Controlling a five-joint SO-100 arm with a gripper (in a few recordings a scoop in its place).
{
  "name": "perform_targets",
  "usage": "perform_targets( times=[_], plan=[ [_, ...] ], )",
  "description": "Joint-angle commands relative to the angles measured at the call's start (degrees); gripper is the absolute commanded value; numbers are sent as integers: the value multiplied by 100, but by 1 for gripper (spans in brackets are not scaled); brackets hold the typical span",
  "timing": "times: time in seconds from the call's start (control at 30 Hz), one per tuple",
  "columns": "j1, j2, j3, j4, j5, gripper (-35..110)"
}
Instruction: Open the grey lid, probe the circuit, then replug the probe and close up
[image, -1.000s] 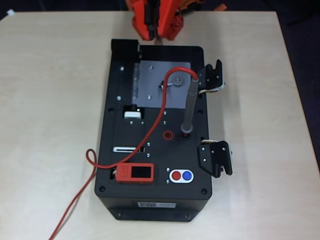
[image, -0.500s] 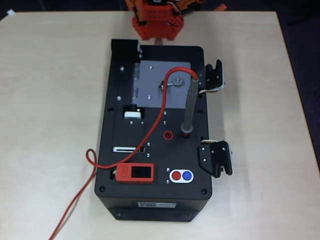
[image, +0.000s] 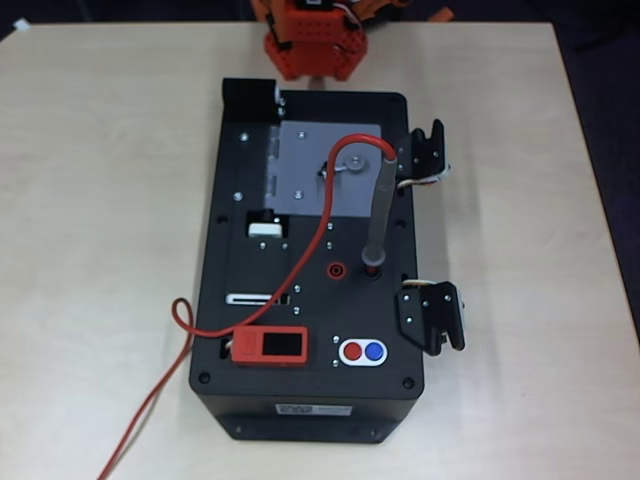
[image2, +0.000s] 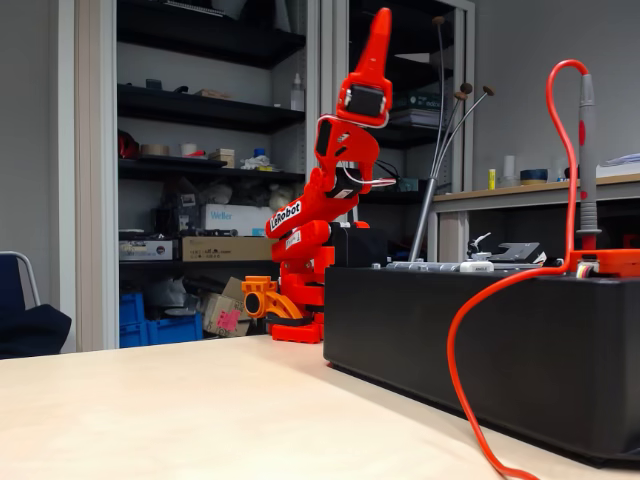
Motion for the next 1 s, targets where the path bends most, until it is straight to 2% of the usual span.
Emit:
perform_targets(
  times=[0.0,0.37,0.57,0.63,0.8,0.97],
  plan=[
    [26,0,79,-765,114,0],
    [-53,0,114,-3076,290,0],
    [-1090,-35,809,-4641,281,0],
    [-1494,-9,809,-4896,229,0],
    [-1749,-18,809,-5449,272,0],
    [-1617,-18,809,-5801,255,0]
  ],
)
